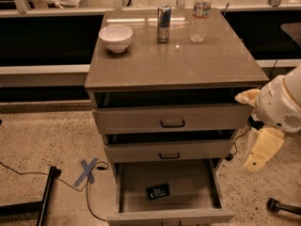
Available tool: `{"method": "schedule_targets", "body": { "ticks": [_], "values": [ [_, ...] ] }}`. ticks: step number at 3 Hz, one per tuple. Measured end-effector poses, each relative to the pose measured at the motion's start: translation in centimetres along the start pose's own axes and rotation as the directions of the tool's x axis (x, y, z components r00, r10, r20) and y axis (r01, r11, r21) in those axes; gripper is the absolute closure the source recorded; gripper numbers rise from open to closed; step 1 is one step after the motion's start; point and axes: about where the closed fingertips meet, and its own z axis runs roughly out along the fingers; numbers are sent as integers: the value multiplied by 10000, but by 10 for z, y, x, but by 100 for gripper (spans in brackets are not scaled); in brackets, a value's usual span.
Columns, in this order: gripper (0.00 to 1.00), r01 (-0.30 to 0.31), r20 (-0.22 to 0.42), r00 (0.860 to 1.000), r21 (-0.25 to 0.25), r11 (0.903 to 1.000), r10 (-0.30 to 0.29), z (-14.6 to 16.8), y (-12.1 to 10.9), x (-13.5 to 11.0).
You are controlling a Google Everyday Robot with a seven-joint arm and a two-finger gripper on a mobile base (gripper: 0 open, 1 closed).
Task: Pick rxbar blueberry from bottom drawer and place on counter
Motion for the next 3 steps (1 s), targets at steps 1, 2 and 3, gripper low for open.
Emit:
{"method": "schedule_targets", "body": {
  "ticks": [1,2,3],
  "values": [
    [0,-37,-2,10000,13,10000,37,0,0,1],
    [0,-166,677,9975,-269,9995,184,38,-20,-8],
    [0,142,1590,9873,-594,9981,-46,105,-24,-17]
  ]
}}
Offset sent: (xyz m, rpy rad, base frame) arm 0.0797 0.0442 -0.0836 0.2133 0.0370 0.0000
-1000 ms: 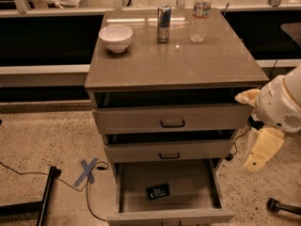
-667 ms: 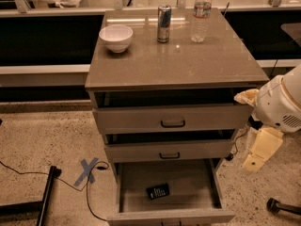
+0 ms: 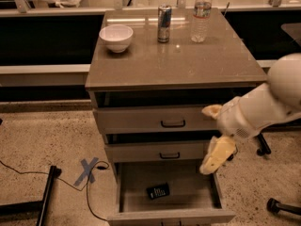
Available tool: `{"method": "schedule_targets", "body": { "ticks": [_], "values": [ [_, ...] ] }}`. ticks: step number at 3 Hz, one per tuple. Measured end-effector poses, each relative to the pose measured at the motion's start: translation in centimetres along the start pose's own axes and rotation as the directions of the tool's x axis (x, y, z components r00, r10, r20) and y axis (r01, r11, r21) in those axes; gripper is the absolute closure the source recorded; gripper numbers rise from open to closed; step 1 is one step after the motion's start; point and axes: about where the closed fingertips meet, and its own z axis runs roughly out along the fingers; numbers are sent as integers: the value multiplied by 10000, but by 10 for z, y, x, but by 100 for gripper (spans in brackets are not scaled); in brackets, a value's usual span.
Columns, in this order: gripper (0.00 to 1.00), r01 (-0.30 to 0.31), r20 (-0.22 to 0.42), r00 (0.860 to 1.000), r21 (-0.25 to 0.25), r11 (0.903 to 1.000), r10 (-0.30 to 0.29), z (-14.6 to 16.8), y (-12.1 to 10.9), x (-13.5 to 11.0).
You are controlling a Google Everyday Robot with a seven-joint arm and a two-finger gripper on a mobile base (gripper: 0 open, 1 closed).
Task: Pick rxbar blueberry from bottom drawer and place on counter
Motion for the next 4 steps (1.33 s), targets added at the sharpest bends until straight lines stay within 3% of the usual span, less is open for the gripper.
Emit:
{"method": "schedule_targets", "body": {
  "ticks": [1,2,3,4],
  "values": [
    [0,871,1051,9903,352,9956,-903,82,-11,6],
    [0,849,1109,9892,969,9917,-955,80,-28,1],
    [0,1011,1062,9889,278,9945,-1035,101,-34,6],
    [0,973,2296,9691,-214,9950,-899,159,-29,18]
  ]
}}
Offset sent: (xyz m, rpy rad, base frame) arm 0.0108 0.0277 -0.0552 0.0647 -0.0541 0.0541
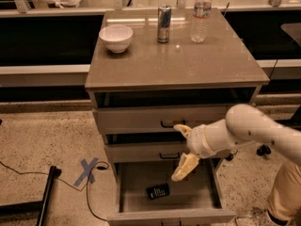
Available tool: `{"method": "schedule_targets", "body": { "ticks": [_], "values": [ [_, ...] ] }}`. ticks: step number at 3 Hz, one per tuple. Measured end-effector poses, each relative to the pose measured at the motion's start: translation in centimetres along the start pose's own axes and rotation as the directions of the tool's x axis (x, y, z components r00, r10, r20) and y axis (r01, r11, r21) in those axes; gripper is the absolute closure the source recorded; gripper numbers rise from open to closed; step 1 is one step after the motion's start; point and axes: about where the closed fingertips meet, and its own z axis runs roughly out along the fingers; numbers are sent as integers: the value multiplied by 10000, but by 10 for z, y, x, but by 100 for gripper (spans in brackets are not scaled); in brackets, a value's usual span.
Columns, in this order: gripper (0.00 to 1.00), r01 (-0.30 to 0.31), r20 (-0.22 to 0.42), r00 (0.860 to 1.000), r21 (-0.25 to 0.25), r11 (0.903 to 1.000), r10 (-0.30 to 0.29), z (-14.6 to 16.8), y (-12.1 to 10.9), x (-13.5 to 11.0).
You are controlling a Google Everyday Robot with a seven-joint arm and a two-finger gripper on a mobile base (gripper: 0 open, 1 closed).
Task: Pick rxbar blueberry from bottom drawer and place on counter
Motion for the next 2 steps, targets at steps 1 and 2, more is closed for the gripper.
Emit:
{"method": "schedule_targets", "body": {
  "ticks": [1,2],
  "values": [
    [0,526,1926,9779,1527,9869,-820,43,-24,33],
    [0,1022,3048,9368,2316,9674,-1719,44,-53,57]
  ]
}}
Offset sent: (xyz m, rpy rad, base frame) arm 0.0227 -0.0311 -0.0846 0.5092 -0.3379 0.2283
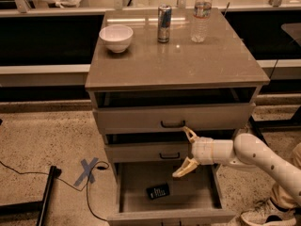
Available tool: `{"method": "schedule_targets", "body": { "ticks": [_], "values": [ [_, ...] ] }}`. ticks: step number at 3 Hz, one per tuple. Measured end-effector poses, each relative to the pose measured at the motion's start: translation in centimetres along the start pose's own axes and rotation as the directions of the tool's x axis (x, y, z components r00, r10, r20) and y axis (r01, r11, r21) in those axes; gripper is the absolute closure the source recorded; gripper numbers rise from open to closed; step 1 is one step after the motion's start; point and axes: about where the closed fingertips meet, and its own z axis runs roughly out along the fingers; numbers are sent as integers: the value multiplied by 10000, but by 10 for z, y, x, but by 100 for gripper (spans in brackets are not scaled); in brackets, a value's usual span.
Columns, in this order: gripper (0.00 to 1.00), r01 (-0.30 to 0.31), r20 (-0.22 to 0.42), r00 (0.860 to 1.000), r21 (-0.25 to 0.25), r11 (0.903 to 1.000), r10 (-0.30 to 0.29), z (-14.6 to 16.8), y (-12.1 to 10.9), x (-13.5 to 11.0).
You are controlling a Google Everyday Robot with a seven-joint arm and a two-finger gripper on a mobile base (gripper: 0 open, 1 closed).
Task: Pick rxbar blueberry from bottom drawer and place on counter
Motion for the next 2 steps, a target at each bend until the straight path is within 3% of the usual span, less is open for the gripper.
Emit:
{"method": "schedule_targets", "body": {
  "ticks": [1,2],
  "values": [
    [0,450,313,9985,-172,9988,-444,1,1,6],
    [0,-151,339,9993,-447,9989,167,9,9,17]
  ]
}}
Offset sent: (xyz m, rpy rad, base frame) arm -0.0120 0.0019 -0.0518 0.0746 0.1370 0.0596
